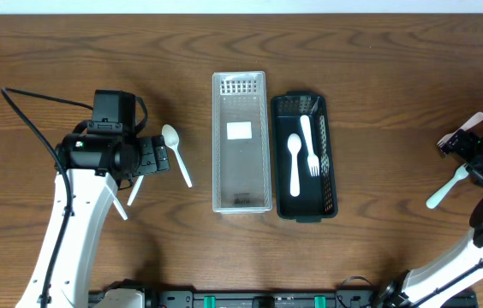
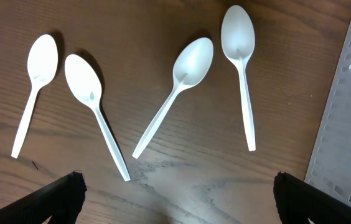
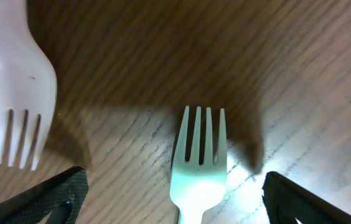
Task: Pack container
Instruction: 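Return the right gripper to the remaining fork and grasp it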
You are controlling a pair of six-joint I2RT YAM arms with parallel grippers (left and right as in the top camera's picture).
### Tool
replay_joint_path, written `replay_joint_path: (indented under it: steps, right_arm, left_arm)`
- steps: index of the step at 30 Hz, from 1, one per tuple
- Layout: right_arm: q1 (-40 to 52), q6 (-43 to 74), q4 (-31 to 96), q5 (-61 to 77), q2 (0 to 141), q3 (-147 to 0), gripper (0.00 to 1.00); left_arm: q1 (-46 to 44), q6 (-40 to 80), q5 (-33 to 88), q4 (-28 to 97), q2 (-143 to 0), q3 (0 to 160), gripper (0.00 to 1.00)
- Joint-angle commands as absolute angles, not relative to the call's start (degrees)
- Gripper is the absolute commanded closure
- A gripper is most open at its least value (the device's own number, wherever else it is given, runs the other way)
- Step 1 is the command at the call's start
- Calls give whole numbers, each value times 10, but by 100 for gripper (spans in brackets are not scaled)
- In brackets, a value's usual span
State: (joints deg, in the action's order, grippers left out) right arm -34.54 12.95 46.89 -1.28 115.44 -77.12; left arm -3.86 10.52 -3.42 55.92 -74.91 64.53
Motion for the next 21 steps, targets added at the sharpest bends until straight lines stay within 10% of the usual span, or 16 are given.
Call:
replay_joint_path:
  steps: [1, 12, 21]
  right_arm:
    - [-349, 125, 458, -12, 1164, -749, 8]
    - [-349, 126, 446, -12, 1164, -732, 7]
    - [-349, 126, 445, -12, 1164, -732, 43]
  left_arm:
    - [-36, 111, -41, 561, -752, 651, 2]
    - [-36, 110, -41, 561, -752, 651, 2]
    - [-36, 110, -41, 561, -752, 651, 2]
